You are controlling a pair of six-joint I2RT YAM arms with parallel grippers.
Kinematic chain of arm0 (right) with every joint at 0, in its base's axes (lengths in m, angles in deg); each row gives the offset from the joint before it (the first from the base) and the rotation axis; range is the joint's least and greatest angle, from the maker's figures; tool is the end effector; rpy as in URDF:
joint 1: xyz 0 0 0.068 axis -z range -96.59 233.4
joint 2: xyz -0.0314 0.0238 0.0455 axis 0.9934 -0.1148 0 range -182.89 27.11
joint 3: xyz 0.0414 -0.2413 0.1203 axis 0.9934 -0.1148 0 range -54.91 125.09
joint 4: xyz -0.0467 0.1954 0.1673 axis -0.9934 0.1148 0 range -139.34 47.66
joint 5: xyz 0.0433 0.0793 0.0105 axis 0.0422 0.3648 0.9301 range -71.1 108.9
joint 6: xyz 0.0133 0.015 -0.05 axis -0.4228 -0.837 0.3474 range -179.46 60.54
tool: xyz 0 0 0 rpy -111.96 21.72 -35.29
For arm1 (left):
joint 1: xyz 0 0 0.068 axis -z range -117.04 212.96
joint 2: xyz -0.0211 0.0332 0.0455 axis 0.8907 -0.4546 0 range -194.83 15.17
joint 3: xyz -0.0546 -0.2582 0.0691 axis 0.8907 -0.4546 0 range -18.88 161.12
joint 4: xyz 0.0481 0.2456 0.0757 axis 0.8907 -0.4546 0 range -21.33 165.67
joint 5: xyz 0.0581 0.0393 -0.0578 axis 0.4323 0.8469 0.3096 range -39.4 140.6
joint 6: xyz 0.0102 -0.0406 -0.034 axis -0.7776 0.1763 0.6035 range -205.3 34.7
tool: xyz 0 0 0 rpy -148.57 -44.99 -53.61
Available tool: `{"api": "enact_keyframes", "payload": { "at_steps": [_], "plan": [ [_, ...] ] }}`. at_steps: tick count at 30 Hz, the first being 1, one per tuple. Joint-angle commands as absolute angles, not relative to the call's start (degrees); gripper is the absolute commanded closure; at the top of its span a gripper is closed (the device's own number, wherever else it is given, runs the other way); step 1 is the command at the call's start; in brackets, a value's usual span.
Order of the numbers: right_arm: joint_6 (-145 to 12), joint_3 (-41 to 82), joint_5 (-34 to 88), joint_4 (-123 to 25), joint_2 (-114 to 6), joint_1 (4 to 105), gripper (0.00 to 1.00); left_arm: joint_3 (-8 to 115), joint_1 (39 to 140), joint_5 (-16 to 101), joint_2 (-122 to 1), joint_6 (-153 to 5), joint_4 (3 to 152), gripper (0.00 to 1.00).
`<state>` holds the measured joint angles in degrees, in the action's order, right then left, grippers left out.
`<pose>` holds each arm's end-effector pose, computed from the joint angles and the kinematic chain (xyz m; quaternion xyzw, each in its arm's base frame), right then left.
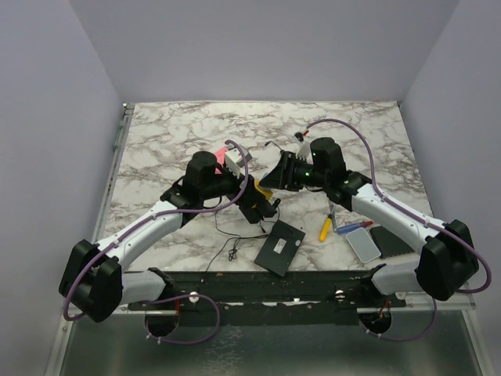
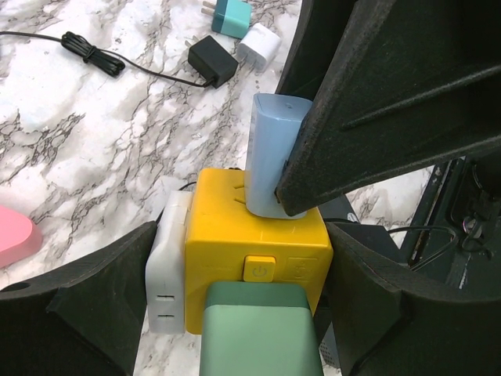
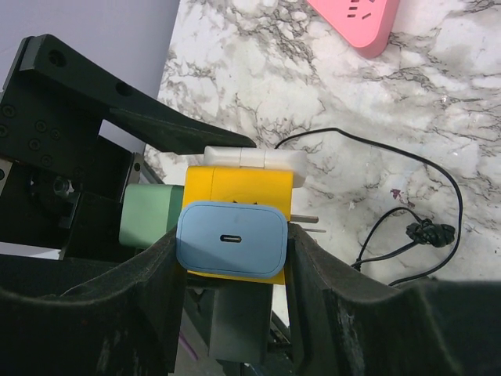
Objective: Pull the plug off the socket
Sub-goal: Remove the plug from the socket.
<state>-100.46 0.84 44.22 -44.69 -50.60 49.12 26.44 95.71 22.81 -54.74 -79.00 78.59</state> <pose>0.2463 0.1863 0.2879 -0.0664 0.8355 0.4607 0.2920 0.2224 -0.1627 0.2751 0.3151 0.7511 -0.3695 0.4473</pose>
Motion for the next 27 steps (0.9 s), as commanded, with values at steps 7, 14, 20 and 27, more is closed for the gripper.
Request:
{"api": "enact_keyframes", "payload": {
  "at_steps": [7, 14, 20, 27],
  "plan": [
    [-98.34, 6.07, 32.12, -41.17, -48.03, 43.49, 1.00, 27.73, 95.65, 27.03, -55.31, -78.62, 78.83, 1.00],
    [-95.35, 9.43, 24.12, -35.86, -49.96, 39.01, 1.00, 27.73, 95.61, 27.49, -55.50, -78.45, 78.84, 1.00],
    [-93.75, 11.58, 18.36, -32.30, -50.96, 35.90, 1.00, 27.64, 95.60, 27.99, -55.26, -78.55, 78.84, 1.00],
    [-92.17, 14.33, 11.26, -28.50, -52.23, 32.84, 1.00, 27.64, 95.64, 28.28, -55.06, -78.57, 78.83, 1.00]
  ]
}}
